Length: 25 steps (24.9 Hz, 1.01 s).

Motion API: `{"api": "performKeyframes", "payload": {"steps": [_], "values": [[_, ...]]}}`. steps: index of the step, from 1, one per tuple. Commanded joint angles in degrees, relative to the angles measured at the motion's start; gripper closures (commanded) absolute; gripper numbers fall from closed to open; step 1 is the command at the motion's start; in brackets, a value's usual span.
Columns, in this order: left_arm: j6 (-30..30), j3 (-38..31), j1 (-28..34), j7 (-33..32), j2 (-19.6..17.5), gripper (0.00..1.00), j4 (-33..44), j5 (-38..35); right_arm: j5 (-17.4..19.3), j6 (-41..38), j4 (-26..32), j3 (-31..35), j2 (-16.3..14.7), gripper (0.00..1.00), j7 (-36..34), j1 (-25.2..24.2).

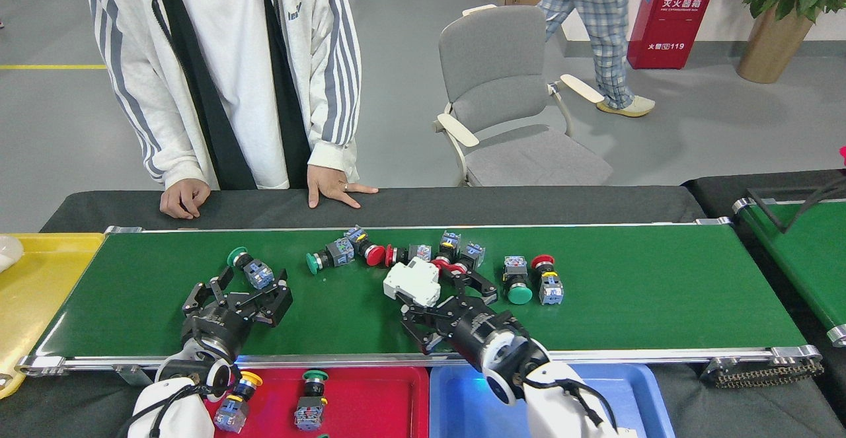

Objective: Pick switch part from conveyor to tray

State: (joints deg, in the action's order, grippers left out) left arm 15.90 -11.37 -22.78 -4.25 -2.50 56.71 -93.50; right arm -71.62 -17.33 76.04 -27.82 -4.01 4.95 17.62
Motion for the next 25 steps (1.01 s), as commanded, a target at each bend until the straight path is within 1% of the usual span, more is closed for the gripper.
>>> {"api": "performKeyframes", "payload": {"steps": [1,2,3,4,5,6,7,8,10,11,12,13,14,16,18,20,22,23,24,25], "values": [[-3.1,0.1,-2.1,1.0,-0.6,0.05,-2.0,-0.1,3.0,-8.9,6.8,2.4,-5.3,0.99,-0.6,-3.2],[-4.4,0.1,-3.1,1.1,-0.6,0.11,-3.5,-0.1,4.9,-13.6,9.6,4.2,-8.7,0.97,-0.7,-6.4],[-5.5,0.0,-3.9,1.1,-0.6,0.21,-4.6,-0.1,6.1,-17.4,11.2,5.7,-10.8,0.93,-1.1,-8.8],[-6.5,0.0,-4.5,1.2,-0.7,0.33,-5.6,-0.1,7.1,-21.7,12.1,7.6,-12.4,0.82,-1.8,-11.4],[-7.0,0.0,-4.7,1.4,-0.8,0.48,-6.4,0.2,7.2,-24.8,12.3,9.7,-13.0,0.52,-2.2,-13.7],[-7.0,-0.1,-4.7,1.8,-1.0,0.64,-6.4,0.6,7.2,-26.3,12.3,11.4,-13.0,0.22,-2.5,-15.3],[-7.0,-0.5,-4.7,2.7,-1.0,0.73,-6.5,0.8,7.2,-26.7,12.3,13.2,-13.0,0.0,-2.5,-17.0],[-6.9,-0.7,-4.6,3.7,-1.1,0.81,-6.5,1.2,7.2,-26.7,12.2,14.2,-13.0,0.0,-2.5,-18.1],[-6.2,-0.5,-4.1,5.9,-1.2,0.88,-6.4,3.0,7.2,-26.4,12.3,15.0,-12.7,0.0,-2.5,-18.4],[-5.9,0.0,-3.4,7.0,-1.4,0.91,-6.3,4.1,7.3,-25.8,12.5,16.0,-11.9,0.0,-2.4,-18.4],[-4.4,0.0,-2.4,7.4,-1.5,0.92,-5.8,4.8,7.3,-23.8,12.8,17.7,-10.2,0.0,-2.3,-18.9],[-2.2,0.0,-0.8,7.5,-2.1,0.94,-4.4,5.0,6.9,-20.4,13.0,19.2,-7.9,0.0,-2.2,-19.9],[-0.3,0.0,0.5,7.5,-2.6,0.94,-2.6,5.1,6.7,-17.2,13.2,20.1,-6.4,0.0,-2.3,-20.6],[6.8,0.0,6.7,7.5,-3.2,0.94,6.0,5.3,5.6,-5.2,15.4,21.3,-3.1,0.03,-2.5,-21.9],[18.6,-0.6,14.8,7.5,-4.3,0.93,16.8,5.8,4.1,8.7,18.4,21.4,-0.8,0.03,-3.5,-23.6],[28.4,-1.3,21.5,7.3,-5.0,0.92,25.5,7.5,2.0,19.1,20.4,21.3,0.9,0.03,-6.8,-24.9],[29.1,-2.1,28.1,7.3,-5.5,0.9,31.4,8.6,-0.2,25.6,21.3,21.3,1.7,0.03,-9.7,-26.1],[29.1,-2.2,31.5,7.3,-5.9,0.84,34.2,9.0,-1.2,28.0,21.4,21.3,1.7,0.03,-10.5,-27.0],[29.1,-2.2,33.5,7.3,-5.9,0.74,35.9,9.5,-1.5,29.2,21.5,21.3,1.7,0.03,-10.5,-27.8],[29.1,-2.2,35.8,7.1,-5.7,0.51,37.5,9.8,-1.9,30.1,21.5,21.4,1.5,0.03,-10.7,-29.0]]}}
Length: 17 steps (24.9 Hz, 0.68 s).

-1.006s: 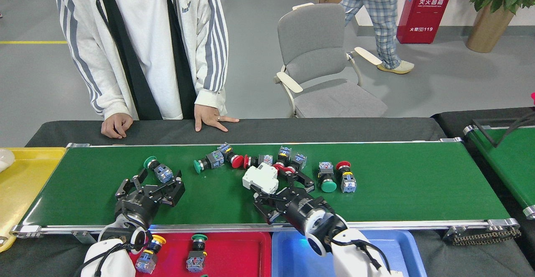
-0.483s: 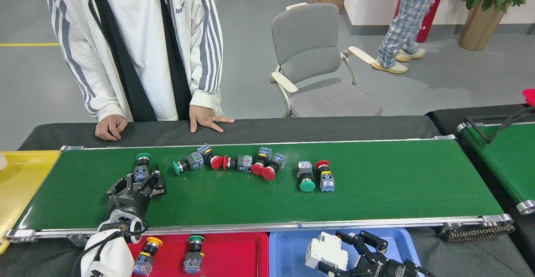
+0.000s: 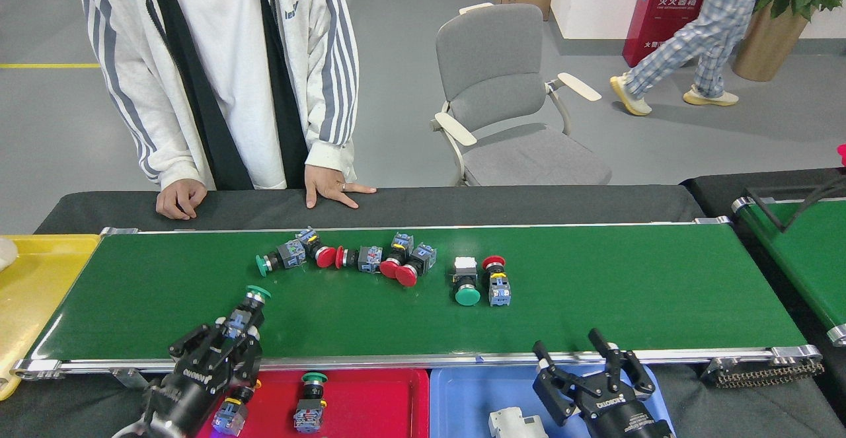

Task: Pick switch part from conveyor to tray
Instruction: 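Carry the held switch part with the left gripper into the red tray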

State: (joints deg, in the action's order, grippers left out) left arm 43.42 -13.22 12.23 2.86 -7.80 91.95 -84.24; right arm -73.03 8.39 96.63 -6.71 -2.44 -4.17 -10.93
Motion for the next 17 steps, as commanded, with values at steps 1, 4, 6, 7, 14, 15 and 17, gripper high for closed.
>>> {"api": "performKeyframes", "payload": {"steps": [1,4,6,7,14,15,17], "values": [[1.6,-0.4,2.4,-0.1,0.1,0.29,3.0,0.7,-0.5,4.8,0.9,0.5,-0.4,0.03,-1.5,-1.5],[1.6,-2.2,4.6,0.0,1.3,0.0,3.4,1.1,-0.5,5.1,1.1,2.5,-1.9,0.02,-1.5,-3.7],[1.6,-2.5,4.9,-0.1,1.6,0.0,3.2,1.1,-0.4,5.1,1.1,4.1,-1.9,0.02,-1.5,-4.3],[1.6,-2.9,5.0,0.0,1.6,0.0,3.2,1.1,-0.4,5.1,1.1,4.5,-1.9,0.02,-1.5,-4.5],[0.3,-17.1,3.3,0.2,8.0,0.0,3.2,0.9,-0.3,4.4,3.0,4.6,-2.0,0.01,-0.8,-4.5],[-3.4,-17.9,3.2,0.2,7.6,0.0,3.0,0.9,-0.3,4.4,3.2,4.5,-2.0,0.01,-0.8,-4.5],[-4.9,-18.6,3.2,0.4,6.8,0.0,2.7,1.0,-0.3,3.7,3.6,4.3,-2.1,0.01,-0.8,-5.3]]}}
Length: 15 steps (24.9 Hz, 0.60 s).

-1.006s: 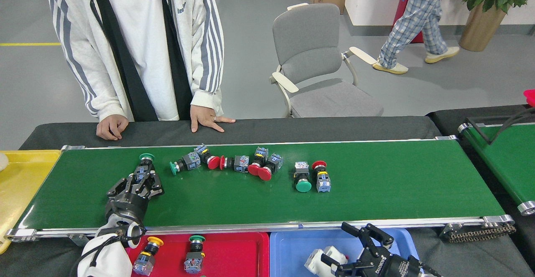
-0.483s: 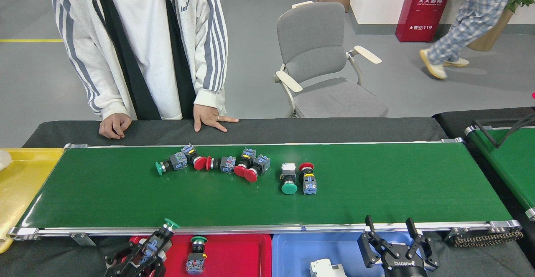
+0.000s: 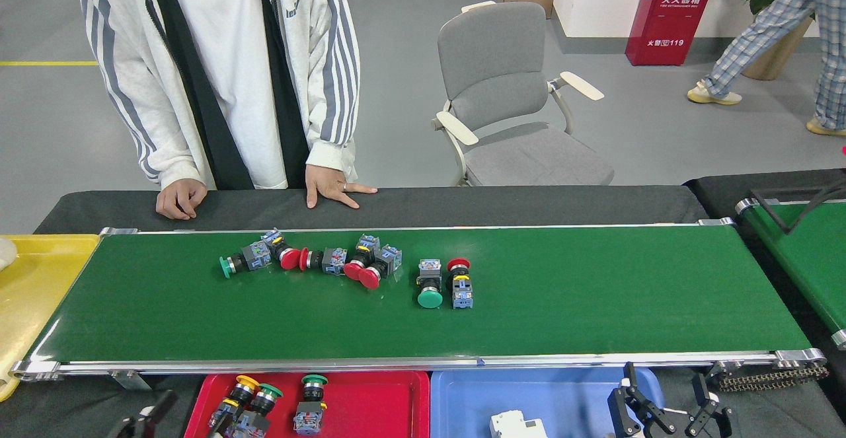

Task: Pick switch part from conveyor to tray
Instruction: 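Carry the held switch part with the left gripper into the red tray, then reach the left gripper to the belt and grasp another switch part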

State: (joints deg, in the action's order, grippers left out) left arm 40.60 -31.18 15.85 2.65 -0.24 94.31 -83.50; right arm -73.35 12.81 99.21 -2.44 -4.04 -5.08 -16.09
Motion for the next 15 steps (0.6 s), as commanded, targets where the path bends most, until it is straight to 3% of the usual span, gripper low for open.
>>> {"api": "performKeyframes", "payload": {"steps": [1,8,12,15], "values": [[-2.1,-0.6,-0.3,0.6,-1.1,0.0,0.4,0.3,0.1,-2.0,1.1,0.1,-0.5,0.01,0.1,-0.5],[-1.9,2.4,-4.6,-0.1,-2.3,0.0,-0.4,-0.5,0.2,-5.6,1.1,0.3,-1.3,0.01,0.1,-0.7],[-1.8,12.3,-13.6,-0.4,-10.0,0.0,-8.1,-0.4,0.2,-7.6,1.1,0.4,-1.7,0.01,0.1,-0.4],[-1.9,17.8,-21.3,-0.4,-12.2,0.0,-17.1,-0.4,0.2,-7.7,1.1,0.4,-2.4,0.01,0.1,0.4]]}}
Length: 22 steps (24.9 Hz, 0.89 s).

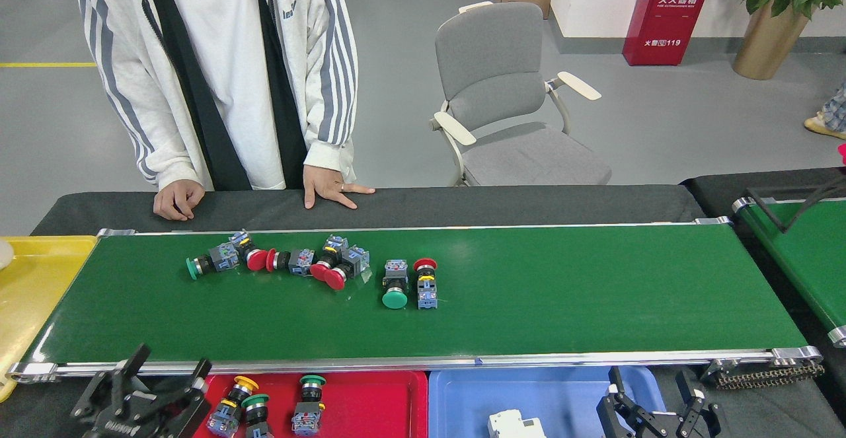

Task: Pick switch part from conveyor to tray
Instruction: 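Reach the left gripper to the belt and grasp another switch part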

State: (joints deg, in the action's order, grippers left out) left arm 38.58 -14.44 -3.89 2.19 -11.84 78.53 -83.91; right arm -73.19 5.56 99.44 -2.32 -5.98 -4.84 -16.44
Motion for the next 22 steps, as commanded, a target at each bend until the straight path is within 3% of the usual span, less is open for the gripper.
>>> {"api": "performKeyframes", "payload": {"steps": [1,6,10,16,22], "values": [[0.1,2.1,-4.4,0.0,-0.8,0.0,-4.4,0.1,0.1,-0.5,0.8,0.2,-0.4,0.01,-0.2,0.8],[0.1,4.1,-11.9,-2.3,-0.6,0.0,-14.8,0.0,0.1,-0.6,0.8,0.0,-0.8,0.01,-0.2,0.7],[-1.2,4.9,-14.9,-2.8,-0.3,0.0,-18.9,0.0,0.1,-1.3,0.8,-0.1,-0.6,0.01,-0.2,0.7],[-10.1,7.9,-20.0,-2.7,-0.1,0.0,-26.8,0.0,0.1,-3.5,0.8,-0.2,-0.8,0.01,0.1,1.1],[-17.3,8.2,-22.9,-2.7,0.2,0.0,-29.6,0.0,0.1,-4.3,0.5,-0.3,-0.8,0.01,0.2,0.8]]}}
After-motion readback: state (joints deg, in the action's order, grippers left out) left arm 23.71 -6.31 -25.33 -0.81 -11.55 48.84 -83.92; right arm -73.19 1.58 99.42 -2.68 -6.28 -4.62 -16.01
